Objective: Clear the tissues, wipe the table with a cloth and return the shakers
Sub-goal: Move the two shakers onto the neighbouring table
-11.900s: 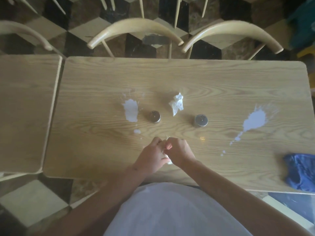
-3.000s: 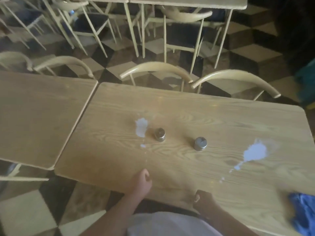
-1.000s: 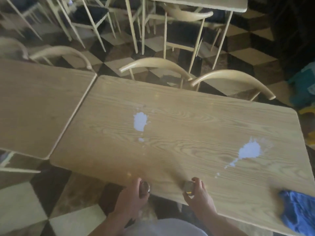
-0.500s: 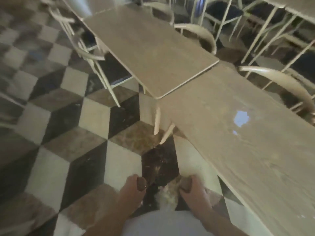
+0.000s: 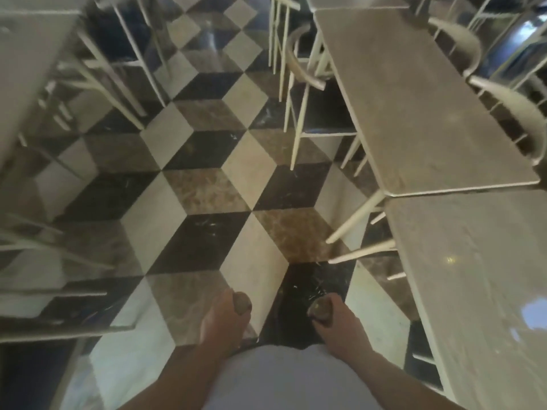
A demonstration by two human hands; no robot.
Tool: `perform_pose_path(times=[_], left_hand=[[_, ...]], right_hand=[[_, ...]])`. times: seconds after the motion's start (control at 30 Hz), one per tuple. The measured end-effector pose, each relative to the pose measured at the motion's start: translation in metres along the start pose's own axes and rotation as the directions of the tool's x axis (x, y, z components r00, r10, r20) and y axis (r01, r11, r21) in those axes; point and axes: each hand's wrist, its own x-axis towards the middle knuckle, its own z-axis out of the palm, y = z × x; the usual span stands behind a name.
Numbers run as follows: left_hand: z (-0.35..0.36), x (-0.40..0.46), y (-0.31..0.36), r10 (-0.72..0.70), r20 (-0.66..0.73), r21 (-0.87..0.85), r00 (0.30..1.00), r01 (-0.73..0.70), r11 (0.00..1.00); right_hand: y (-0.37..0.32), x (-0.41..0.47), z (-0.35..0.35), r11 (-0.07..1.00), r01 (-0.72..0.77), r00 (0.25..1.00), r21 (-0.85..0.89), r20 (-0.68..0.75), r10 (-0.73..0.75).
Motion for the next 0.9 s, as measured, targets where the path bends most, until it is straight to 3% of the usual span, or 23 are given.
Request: perform_pose_path(times=[0.2,0.37,0.5,0.6,0.9], left_hand=[[-0.020,0.033,0.006,-0.145,-0.058,0.018,0.988,0.147,0.989],[-0.041,0.096,0.054,-0.146,-0.104,0.065,0.984,0.153,0.986],[-0.055,0.151,0.115,-0.057,-0.084,0.188,0.995,0.072,0.980],[-0.060,0.189,0.162,0.011,-0.036,0.272,0.999,-0.001,0.962],[-0.079,0.314,0.274,0.120,-0.095,0.271,0.988,-0.090,0.958]], right_hand=[[-0.019,0.070,-0.013,0.998,0.064,0.994,-0.027,0.087,-0.061],[-0.036,0.157,-0.050,0.998,0.070,0.995,0.005,0.073,-0.070],[-0.046,0.226,-0.093,0.994,-0.005,0.999,0.113,-0.037,0.010],[-0.050,0.262,-0.123,0.983,-0.051,0.998,0.177,-0.019,0.055],[-0.048,0.347,-0.183,0.941,-0.184,0.976,0.285,-0.061,0.209]])
